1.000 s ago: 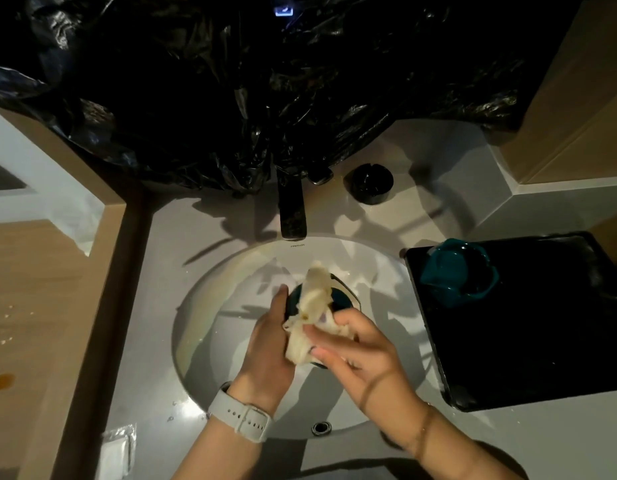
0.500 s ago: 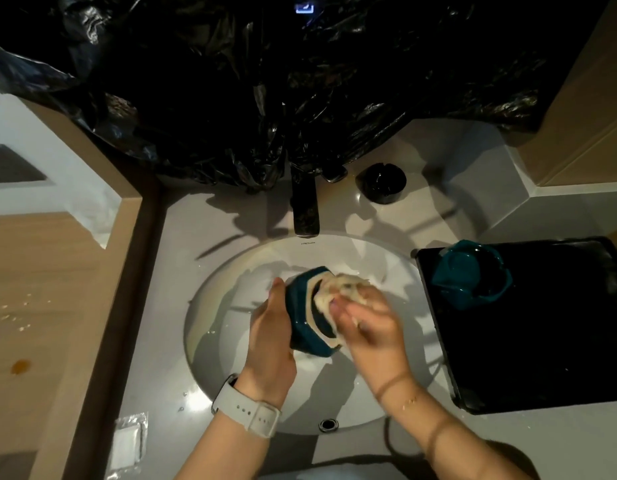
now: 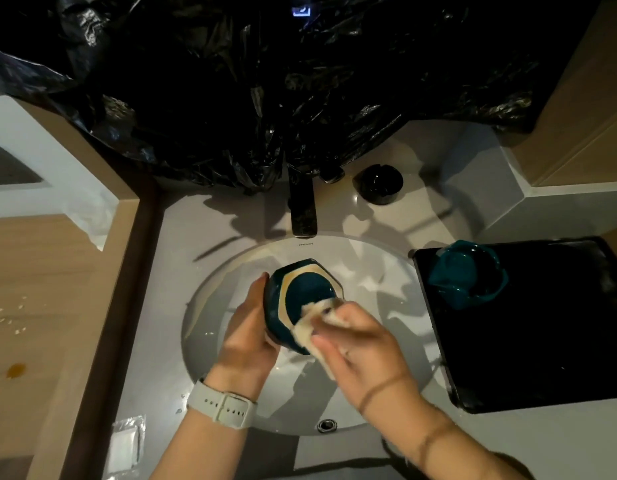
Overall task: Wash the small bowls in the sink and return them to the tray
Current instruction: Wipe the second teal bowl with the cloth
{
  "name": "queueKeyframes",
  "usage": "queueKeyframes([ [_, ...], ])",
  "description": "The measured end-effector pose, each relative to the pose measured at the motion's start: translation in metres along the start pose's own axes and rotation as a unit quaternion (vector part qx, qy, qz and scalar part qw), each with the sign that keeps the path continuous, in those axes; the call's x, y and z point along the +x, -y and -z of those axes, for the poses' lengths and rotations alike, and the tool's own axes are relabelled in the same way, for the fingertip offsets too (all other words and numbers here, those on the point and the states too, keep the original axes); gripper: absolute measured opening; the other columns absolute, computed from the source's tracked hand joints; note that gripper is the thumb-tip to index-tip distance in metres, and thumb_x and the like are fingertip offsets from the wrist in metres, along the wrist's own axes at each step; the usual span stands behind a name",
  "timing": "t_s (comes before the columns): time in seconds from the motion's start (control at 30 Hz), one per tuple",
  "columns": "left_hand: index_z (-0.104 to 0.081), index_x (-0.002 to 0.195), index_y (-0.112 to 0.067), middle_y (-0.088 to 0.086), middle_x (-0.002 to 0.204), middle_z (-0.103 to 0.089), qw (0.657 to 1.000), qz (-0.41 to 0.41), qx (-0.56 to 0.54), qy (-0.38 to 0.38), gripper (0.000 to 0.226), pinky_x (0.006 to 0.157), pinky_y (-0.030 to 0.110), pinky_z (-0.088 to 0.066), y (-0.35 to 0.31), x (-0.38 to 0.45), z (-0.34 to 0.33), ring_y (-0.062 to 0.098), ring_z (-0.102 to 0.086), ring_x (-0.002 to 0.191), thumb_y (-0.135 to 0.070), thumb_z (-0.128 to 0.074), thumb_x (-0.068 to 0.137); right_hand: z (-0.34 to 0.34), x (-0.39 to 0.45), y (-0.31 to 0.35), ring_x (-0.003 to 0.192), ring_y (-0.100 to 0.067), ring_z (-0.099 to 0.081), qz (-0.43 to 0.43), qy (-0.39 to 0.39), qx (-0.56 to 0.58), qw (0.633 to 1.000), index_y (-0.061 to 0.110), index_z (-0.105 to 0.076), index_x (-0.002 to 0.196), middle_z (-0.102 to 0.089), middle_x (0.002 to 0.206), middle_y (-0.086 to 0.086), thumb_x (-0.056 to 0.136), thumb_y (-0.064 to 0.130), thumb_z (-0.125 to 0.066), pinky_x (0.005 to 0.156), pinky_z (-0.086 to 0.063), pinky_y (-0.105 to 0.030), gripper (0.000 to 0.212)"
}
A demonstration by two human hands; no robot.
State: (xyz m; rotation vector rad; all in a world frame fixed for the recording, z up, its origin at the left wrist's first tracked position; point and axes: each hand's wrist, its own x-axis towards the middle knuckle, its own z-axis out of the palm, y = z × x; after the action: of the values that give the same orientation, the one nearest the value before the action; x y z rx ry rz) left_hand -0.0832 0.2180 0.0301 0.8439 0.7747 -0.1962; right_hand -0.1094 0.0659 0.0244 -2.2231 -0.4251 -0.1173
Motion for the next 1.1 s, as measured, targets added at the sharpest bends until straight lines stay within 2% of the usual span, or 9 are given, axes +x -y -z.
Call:
queueKeyframes([
  [0.1, -0.067, 0.103, -0.003, 0.016, 0.092, -0.073, 0.998, 0.061, 0.005, 0.024, 0.041, 0.064, 0.031, -0.059, 0.007, -0.005, -0.008, 0.025, -0.073, 0.078, -0.037, -0.045, 0.098, 0.000, 0.014, 0.019, 0.088, 0.004, -0.048, -0.006, 0.033, 0.037, 0.999, 0.013, -0.072, 0.094, -0.059, 0.100, 0.007, 0.088, 0.029, -0.054, 0.078, -0.034, 0.002, 0.024],
  [0.2, -0.071, 0.102, -0.007, 0.013, 0.094, -0.076, 0.997, 0.067, -0.030, 0.023, 0.041, 0.073, 0.037, -0.053, 0.007, -0.008, -0.006, 0.024, -0.074, 0.079, -0.037, -0.042, 0.101, 0.013, 0.034, 0.003, 0.085, 0.003, -0.053, -0.035, -0.010, 0.031, 0.999, 0.006, -0.072, 0.090, -0.057, 0.092, 0.017, 0.090, 0.013, -0.059, 0.077, -0.035, -0.001, 0.015],
  [0.33, -0.074, 0.090, -0.007, 0.013, 0.084, -0.076, 0.997, 0.049, -0.061, -0.008, 0.042, 0.073, 0.038, -0.051, 0.000, -0.006, 0.001, 0.025, -0.073, 0.074, -0.037, -0.047, 0.099, 0.017, 0.011, 0.006, 0.087, 0.010, -0.051, -0.003, 0.032, -0.003, 0.999, 0.022, -0.070, 0.088, -0.054, 0.097, 0.023, 0.087, 0.024, -0.056, 0.075, -0.035, 0.001, 0.014],
  [0.47, -0.067, 0.084, -0.005, 0.011, 0.066, -0.072, 0.993, 0.110, -0.031, -0.007, 0.047, 0.047, 0.025, -0.055, 0.013, -0.017, -0.006, 0.023, -0.070, 0.055, -0.039, -0.039, 0.101, -0.001, 0.017, 0.020, 0.087, -0.015, -0.059, 0.009, 0.040, 0.013, 0.999, 0.015, -0.073, 0.087, -0.061, 0.097, 0.000, 0.088, 0.029, -0.054, 0.077, -0.049, -0.022, 0.023],
  [0.63, -0.071, 0.102, -0.009, 0.013, 0.085, -0.076, 0.992, 0.115, -0.033, -0.025, 0.040, 0.070, 0.038, -0.052, 0.015, -0.023, -0.004, 0.028, -0.071, 0.077, -0.041, -0.048, 0.098, 0.019, 0.017, -0.008, 0.085, 0.002, -0.051, -0.031, 0.047, 0.009, 0.998, 0.018, -0.075, 0.091, -0.050, 0.091, 0.020, 0.089, 0.028, -0.055, 0.074, -0.037, -0.008, 0.022],
  [0.73, -0.071, 0.096, -0.007, 0.012, 0.079, -0.076, 0.992, 0.113, -0.045, -0.034, 0.036, 0.062, 0.034, -0.056, 0.018, -0.023, 0.001, 0.026, -0.073, 0.068, -0.037, -0.050, 0.098, 0.028, -0.012, -0.013, 0.091, -0.003, -0.058, -0.091, 0.060, 0.093, 0.990, 0.032, -0.073, 0.100, -0.054, 0.094, 0.019, 0.088, 0.039, -0.055, 0.071, -0.045, -0.011, 0.023],
  [0.83, -0.070, 0.084, -0.006, 0.009, 0.068, -0.074, 0.991, 0.122, -0.047, -0.008, 0.032, 0.045, 0.026, -0.055, 0.017, -0.030, -0.005, 0.021, -0.071, 0.053, -0.031, -0.053, 0.096, 0.041, -0.014, -0.010, 0.097, -0.011, -0.063, -0.151, -0.041, 0.243, 0.957, 0.026, -0.075, 0.094, -0.063, 0.100, 0.007, 0.087, 0.037, -0.059, 0.079, -0.049, -0.017, 0.020],
  [0.93, -0.072, 0.090, -0.010, 0.007, 0.075, -0.075, 0.997, 0.074, -0.012, 0.005, 0.027, 0.062, 0.033, -0.052, 0.013, -0.033, -0.008, 0.020, -0.072, 0.060, -0.032, -0.056, 0.094, 0.042, -0.001, -0.015, 0.104, -0.016, -0.064, -0.161, -0.110, 0.309, 0.931, 0.012, -0.073, 0.094, -0.066, 0.105, -0.003, 0.090, 0.023, -0.056, 0.086, -0.048, -0.020, 0.021],
  [1.1, -0.075, 0.092, -0.011, 0.010, 0.089, -0.077, 0.994, 0.025, 0.100, 0.042, 0.037, 0.074, 0.034, -0.052, 0.012, -0.042, -0.013, 0.020, -0.073, 0.074, -0.037, -0.049, 0.098, 0.025, 0.017, -0.005, 0.122, -0.002, -0.052, -0.146, 0.001, 0.318, 0.937, 0.027, -0.070, 0.110, -0.059, 0.124, 0.007, 0.089, 0.028, -0.057, 0.100, -0.041, -0.015, 0.025],
])
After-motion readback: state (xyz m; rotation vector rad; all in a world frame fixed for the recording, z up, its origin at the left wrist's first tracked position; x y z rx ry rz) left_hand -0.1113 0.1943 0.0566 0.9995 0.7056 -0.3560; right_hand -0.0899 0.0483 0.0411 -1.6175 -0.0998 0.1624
